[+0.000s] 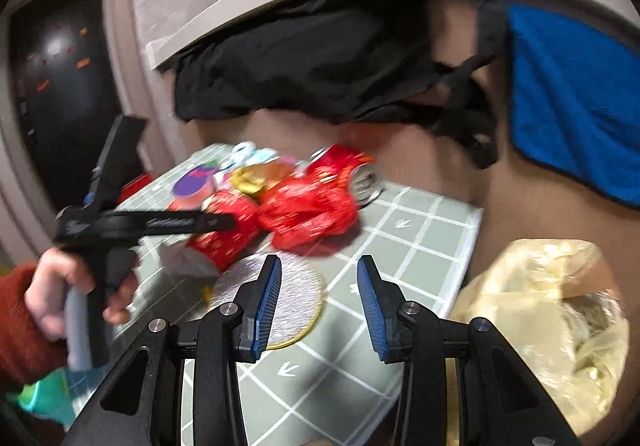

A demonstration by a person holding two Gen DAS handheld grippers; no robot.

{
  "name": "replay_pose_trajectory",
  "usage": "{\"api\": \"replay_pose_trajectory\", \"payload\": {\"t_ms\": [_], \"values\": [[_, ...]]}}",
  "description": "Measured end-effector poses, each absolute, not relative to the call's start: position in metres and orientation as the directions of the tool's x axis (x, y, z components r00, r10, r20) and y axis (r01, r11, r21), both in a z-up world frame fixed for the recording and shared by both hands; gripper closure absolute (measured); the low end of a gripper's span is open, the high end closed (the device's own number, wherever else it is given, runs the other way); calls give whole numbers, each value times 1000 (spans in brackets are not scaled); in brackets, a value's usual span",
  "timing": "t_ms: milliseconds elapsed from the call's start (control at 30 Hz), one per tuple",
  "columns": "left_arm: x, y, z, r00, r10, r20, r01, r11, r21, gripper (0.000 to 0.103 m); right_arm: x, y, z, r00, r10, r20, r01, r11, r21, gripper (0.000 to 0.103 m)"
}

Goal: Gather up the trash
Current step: 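Reach the left tool to the red paper cup and grasp it, then grasp the red plastic bag with the right tool while left holds the cup, then carry cup and red bag over the yellow bag and release both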

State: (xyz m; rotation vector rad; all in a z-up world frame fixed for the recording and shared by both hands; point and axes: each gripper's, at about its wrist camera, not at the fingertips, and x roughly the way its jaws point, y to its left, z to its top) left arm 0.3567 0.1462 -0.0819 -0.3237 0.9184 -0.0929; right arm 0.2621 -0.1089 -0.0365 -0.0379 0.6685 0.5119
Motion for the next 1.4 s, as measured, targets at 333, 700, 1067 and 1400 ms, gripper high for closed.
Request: {"api": "replay_pose_trajectory", "payload": {"t_ms": [333,700,1067,1400], "values": [[316,183,-61,631,-272,-727,-96,902,-421,48,334,-80,-31,620,487,-615,-474,857,202,65],[281,230,-45,674,-215,-706,-161,891,-425,48,394,-34,-69,546,411,-730,-474,870,135,65],[268,203,-30,754,-125,-645,-124,937,-326,46,357,-40,-65,599,353,-719,-443,894,70,92],[268,163,-3,820,-71,-568,-109,955,-277,46,330,-93,6,672,448,-589,-450,879,156,94]]}}
